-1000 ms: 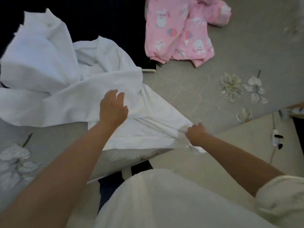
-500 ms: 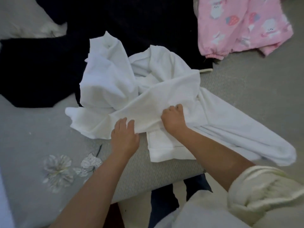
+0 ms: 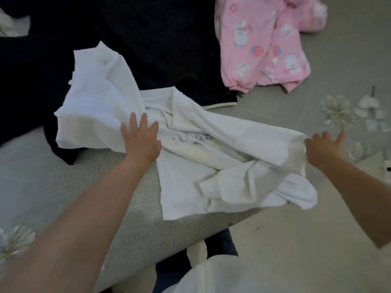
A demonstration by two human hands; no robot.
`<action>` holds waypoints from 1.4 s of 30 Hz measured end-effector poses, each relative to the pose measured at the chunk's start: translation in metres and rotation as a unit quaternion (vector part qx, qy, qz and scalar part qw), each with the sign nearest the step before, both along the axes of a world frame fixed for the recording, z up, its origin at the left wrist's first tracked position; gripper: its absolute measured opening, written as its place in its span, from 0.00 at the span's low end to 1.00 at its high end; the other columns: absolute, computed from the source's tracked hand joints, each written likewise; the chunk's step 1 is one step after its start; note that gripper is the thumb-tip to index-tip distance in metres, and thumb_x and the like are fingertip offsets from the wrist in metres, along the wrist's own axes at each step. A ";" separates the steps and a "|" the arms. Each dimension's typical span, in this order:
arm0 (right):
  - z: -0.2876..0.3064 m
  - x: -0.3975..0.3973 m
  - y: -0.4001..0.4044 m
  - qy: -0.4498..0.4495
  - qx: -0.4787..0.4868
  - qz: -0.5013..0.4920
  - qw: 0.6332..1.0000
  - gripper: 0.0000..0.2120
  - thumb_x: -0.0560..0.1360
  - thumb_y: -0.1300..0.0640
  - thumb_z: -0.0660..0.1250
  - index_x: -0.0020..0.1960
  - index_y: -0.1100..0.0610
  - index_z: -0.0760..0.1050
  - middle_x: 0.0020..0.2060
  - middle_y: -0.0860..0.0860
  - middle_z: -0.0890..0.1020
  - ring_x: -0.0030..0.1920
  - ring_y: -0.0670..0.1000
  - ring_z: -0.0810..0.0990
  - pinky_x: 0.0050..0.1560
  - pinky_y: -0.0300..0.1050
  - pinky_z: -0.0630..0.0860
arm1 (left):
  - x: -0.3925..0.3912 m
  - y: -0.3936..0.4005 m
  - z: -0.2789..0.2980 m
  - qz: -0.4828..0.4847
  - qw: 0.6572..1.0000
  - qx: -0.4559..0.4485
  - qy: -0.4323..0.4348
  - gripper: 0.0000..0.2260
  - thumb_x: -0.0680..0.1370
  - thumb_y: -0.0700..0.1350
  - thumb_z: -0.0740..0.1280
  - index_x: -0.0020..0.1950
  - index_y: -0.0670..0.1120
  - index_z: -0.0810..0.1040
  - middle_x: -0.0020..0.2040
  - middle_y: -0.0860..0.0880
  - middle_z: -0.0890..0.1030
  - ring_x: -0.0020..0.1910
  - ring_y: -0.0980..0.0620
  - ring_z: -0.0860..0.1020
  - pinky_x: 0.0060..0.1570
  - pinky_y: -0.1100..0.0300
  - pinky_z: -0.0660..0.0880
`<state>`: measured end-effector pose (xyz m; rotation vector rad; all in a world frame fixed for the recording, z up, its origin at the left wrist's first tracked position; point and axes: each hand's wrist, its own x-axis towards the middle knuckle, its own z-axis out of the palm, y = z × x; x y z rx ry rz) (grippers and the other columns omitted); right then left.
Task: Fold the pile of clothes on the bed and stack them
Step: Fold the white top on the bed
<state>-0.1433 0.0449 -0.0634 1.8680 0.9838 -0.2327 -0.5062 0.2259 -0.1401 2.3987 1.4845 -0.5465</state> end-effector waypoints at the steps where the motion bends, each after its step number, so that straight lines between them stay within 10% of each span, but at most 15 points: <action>1: -0.008 -0.006 0.014 0.028 0.042 -0.025 0.998 0.17 0.77 0.58 0.54 0.66 0.54 0.67 0.63 0.52 0.71 0.67 0.54 0.65 0.71 0.60 0.52 | -0.001 0.001 -0.004 0.002 1.000 -0.009 0.020 0.24 0.80 0.53 0.54 0.75 0.52 0.53 0.76 0.47 0.46 0.74 0.42 0.42 0.70 0.42 0.44; 7: -0.053 -0.131 0.106 0.347 0.269 0.082 0.895 0.26 0.76 0.46 0.60 0.69 0.58 0.63 0.65 0.57 0.70 0.65 0.55 0.68 0.63 0.49 0.62 | -0.007 -0.006 -0.003 0.019 0.998 -0.057 0.028 0.25 0.79 0.52 0.54 0.75 0.54 0.51 0.77 0.50 0.43 0.75 0.46 0.43 0.70 0.44 0.47; 11: -0.077 -0.167 0.162 0.351 0.271 0.049 0.895 0.32 0.76 0.45 0.61 0.73 0.56 0.53 0.70 0.55 0.62 0.69 0.55 0.62 0.67 0.51 0.57 | -0.006 0.002 -0.001 0.008 0.996 -0.084 0.031 0.25 0.80 0.51 0.53 0.75 0.53 0.49 0.77 0.51 0.42 0.75 0.48 0.42 0.71 0.46 0.46; 15: -0.085 -0.163 0.183 0.356 0.314 0.037 0.879 0.12 0.78 0.52 0.59 0.53 0.58 0.75 0.49 0.54 0.79 0.52 0.55 0.75 0.55 0.47 0.63 | -0.010 0.011 0.006 0.028 0.997 -0.074 0.017 0.24 0.80 0.51 0.53 0.75 0.49 0.52 0.77 0.51 0.48 0.75 0.49 0.46 0.71 0.48 0.48; 19: -0.065 -0.117 0.160 0.422 0.439 -0.056 0.791 0.13 0.75 0.60 0.63 0.32 0.60 0.72 0.30 0.57 0.74 0.37 0.60 0.74 0.39 0.48 0.60 | 0.007 0.021 0.022 -0.008 0.980 0.064 -0.187 0.17 0.72 0.38 0.66 0.59 0.33 0.75 0.60 0.34 0.75 0.65 0.33 0.69 0.63 0.40 0.65; 25: -0.042 -0.035 0.114 0.376 0.411 -0.104 0.824 0.10 0.76 0.62 0.63 0.40 0.68 0.75 0.34 0.64 0.76 0.41 0.63 0.76 0.39 0.49 0.63 | 0.052 0.037 0.012 0.090 0.968 -0.063 -0.223 0.24 0.80 0.38 0.55 0.74 0.38 0.53 0.75 0.40 0.51 0.75 0.45 0.48 0.71 0.61 0.43; 30: -0.059 -0.023 0.105 0.388 0.342 -0.091 0.851 0.11 0.77 0.61 0.62 0.40 0.67 0.74 0.34 0.61 0.75 0.39 0.59 0.74 0.35 0.46 0.56 | 0.065 0.057 -0.012 0.057 0.993 -0.097 -0.026 0.25 0.80 0.49 0.54 0.75 0.51 0.50 0.76 0.44 0.49 0.75 0.48 0.45 0.69 0.40 0.48; 36: -0.076 -0.043 0.102 0.348 0.323 -0.074 0.877 0.14 0.78 0.61 0.59 0.34 0.63 0.67 0.39 0.66 0.77 0.40 0.61 0.74 0.39 0.47 0.60 | 0.021 0.052 0.016 0.077 0.993 0.088 -0.028 0.23 0.76 0.34 0.54 0.72 0.39 0.60 0.67 0.40 0.67 0.62 0.43 0.68 0.52 0.52 0.63; 42: -0.066 -0.090 0.092 0.344 0.338 -0.031 0.876 0.11 0.77 0.62 0.60 0.40 0.70 0.74 0.37 0.68 0.78 0.38 0.65 0.76 0.37 0.48 0.60 | -0.041 0.007 0.046 0.023 0.990 0.085 0.110 0.24 0.78 0.31 0.52 0.73 0.35 0.51 0.71 0.48 0.31 0.75 0.47 0.40 0.71 0.49 0.39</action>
